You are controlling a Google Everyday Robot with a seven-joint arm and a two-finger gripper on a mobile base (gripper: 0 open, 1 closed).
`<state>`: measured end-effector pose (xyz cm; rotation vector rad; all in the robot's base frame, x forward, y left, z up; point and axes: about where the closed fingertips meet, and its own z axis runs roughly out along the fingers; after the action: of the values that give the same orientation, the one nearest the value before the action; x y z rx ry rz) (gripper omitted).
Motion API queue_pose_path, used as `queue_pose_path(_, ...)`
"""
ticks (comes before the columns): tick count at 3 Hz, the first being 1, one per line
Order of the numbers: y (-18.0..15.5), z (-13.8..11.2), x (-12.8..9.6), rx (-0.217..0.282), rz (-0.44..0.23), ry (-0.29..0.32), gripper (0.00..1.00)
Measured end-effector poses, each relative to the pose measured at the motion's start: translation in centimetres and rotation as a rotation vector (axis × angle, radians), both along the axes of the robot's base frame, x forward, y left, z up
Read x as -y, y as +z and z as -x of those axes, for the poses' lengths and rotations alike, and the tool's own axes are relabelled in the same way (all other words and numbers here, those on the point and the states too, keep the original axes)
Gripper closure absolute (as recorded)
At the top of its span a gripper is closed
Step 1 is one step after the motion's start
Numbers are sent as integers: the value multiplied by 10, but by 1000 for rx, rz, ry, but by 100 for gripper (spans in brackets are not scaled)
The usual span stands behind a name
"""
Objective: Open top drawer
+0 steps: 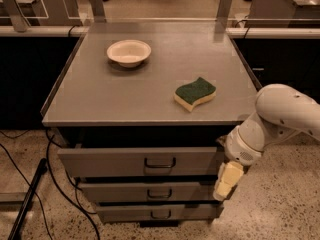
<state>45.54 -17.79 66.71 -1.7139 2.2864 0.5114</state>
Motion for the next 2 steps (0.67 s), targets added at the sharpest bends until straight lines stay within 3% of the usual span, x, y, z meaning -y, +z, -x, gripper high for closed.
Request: queue_pose_path(2,9,32,0,-90,-8,17,0)
